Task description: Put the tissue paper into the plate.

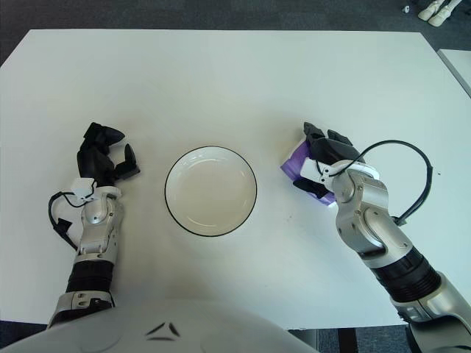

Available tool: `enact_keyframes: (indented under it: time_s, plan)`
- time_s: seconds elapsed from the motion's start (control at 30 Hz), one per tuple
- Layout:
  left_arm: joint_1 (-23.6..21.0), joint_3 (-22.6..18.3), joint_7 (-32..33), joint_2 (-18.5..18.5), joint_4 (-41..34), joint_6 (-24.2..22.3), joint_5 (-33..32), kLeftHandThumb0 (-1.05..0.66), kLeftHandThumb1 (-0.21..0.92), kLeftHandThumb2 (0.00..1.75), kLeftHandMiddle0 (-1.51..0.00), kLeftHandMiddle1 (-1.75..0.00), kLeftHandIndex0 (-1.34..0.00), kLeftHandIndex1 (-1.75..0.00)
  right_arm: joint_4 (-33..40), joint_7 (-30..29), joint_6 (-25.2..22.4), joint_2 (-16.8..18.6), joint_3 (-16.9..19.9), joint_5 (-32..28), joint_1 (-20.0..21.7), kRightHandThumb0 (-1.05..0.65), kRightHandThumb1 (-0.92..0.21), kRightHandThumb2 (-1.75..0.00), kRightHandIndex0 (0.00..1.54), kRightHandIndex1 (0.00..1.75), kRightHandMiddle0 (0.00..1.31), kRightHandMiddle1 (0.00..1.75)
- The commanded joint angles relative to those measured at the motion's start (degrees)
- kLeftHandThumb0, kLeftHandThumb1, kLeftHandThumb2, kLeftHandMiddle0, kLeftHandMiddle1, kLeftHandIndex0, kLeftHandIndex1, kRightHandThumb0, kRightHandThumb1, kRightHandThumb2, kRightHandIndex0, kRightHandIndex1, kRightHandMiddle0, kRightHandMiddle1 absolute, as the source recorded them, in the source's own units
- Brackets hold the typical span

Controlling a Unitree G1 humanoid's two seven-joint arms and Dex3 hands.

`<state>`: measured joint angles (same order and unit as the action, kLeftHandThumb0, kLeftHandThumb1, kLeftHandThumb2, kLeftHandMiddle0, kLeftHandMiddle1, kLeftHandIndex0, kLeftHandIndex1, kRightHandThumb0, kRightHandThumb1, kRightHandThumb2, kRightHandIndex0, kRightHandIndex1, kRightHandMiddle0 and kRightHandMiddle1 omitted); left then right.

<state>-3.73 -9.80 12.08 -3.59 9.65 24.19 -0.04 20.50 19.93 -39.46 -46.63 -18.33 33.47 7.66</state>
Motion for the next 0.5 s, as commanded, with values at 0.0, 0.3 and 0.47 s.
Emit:
enact_keyframes:
  time_s: [0.0, 0.3, 0.47]
  plan:
    - [2.8, -0.5, -0.1, -0.1, 2.0, -1.7, -0.7, -0.01, 0.10, 1.51, -0.65, -1.75, -0.75, -1.58, -4.3, 2.3, -1.0, 1.4, -1.6, 0.1, -4.4, -0.78, -0.18, -0.99, 0.00, 0.00, 0.00, 0.00]
    - [2.8, -0.8, -0.2, -0.3, 2.0, -1.7, -1.4, -0.01, 0.08, 1.53, -0.68, -1.75, -0.77, -1.54, -6.2, 0.8, 0.4, 4.6, 1.4, -0.2, -4.8, -0.68, -0.14, -1.09, 0.00, 0.00, 0.00, 0.00]
    - [2.9, -0.8, -0.2, -0.3, 1.9, -1.7, -1.7, -0.01, 0.08, 1.52, -0.67, -1.75, -0.78, -1.53, -6.4, -0.6, 2.0, 7.5, 4.6, -1.5, -5.7, -0.44, -0.05, -1.22, 0.00, 0.58, 0.00, 0.55]
